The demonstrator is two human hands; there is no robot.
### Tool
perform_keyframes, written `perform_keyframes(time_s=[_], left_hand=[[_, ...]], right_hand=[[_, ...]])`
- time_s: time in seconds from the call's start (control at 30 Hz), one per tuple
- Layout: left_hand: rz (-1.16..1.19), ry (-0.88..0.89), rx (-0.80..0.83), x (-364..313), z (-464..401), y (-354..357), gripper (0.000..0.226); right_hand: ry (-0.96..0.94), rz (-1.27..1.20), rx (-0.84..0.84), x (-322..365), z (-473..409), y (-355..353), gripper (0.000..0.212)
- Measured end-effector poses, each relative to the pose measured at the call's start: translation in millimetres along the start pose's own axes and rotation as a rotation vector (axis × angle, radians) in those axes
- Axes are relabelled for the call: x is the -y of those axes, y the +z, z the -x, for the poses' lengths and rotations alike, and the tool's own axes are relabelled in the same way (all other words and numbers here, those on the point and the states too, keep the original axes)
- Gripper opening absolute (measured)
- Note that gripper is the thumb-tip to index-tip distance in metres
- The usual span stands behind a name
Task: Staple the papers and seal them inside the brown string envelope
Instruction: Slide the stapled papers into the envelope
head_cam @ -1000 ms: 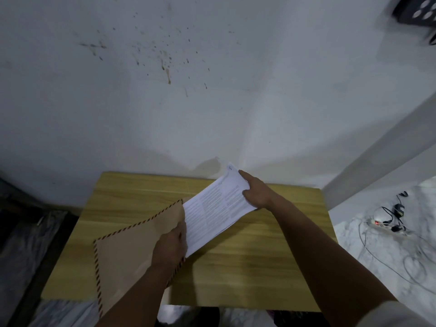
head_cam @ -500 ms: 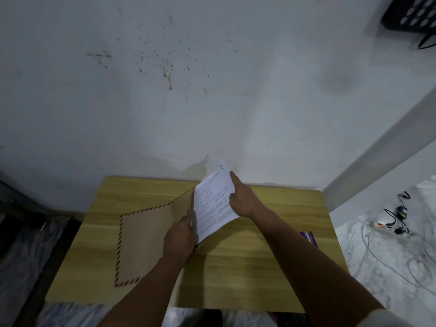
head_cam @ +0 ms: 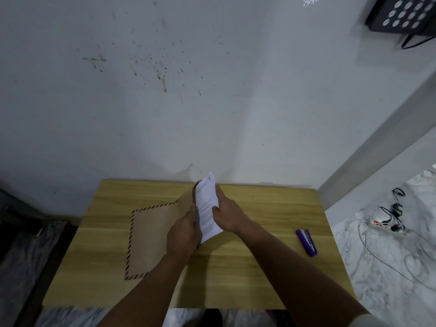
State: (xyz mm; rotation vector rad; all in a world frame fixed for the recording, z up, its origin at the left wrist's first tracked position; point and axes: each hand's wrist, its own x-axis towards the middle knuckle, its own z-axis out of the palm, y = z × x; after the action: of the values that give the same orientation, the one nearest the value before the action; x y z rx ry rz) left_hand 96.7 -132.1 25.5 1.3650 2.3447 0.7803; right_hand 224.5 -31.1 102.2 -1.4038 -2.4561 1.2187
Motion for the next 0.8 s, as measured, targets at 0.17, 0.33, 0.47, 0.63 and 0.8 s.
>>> perform_keyframes(time_s=[0.17,0.33,0.47,0.63,0.8], left_hand=[[-0.009,0.077,0.019,-8.3,-1.7,-2.8,0.045],[0.157,0.106,0.047,-14.6,-3.3,-3.0,0.044],[0.282,0.054,0.021,-15.9,-7.1,-11.3,0.077],[0.178,0.119,0.07,-8.3,-14.6,-17.7,0.042],[0.301,0.065,0.103,0.3,-21.3,-19.3,0.041]], right_hand=[[-0.023,-0.012,-0.033,-2.7,2.0,0.4,0.077],[-0.054,-0.06,0.058,-1.4,-0.4,3.2,0.077],[-0.107,-0.052,0.034,-1.1,-1.5,2.9,0.081],[-0.089,-0.017,0.016,-2.2,-3.2,5.1,0.081],[-0.105,-0.013,0.001,-3.2,-4.7,7.1,0.083]])
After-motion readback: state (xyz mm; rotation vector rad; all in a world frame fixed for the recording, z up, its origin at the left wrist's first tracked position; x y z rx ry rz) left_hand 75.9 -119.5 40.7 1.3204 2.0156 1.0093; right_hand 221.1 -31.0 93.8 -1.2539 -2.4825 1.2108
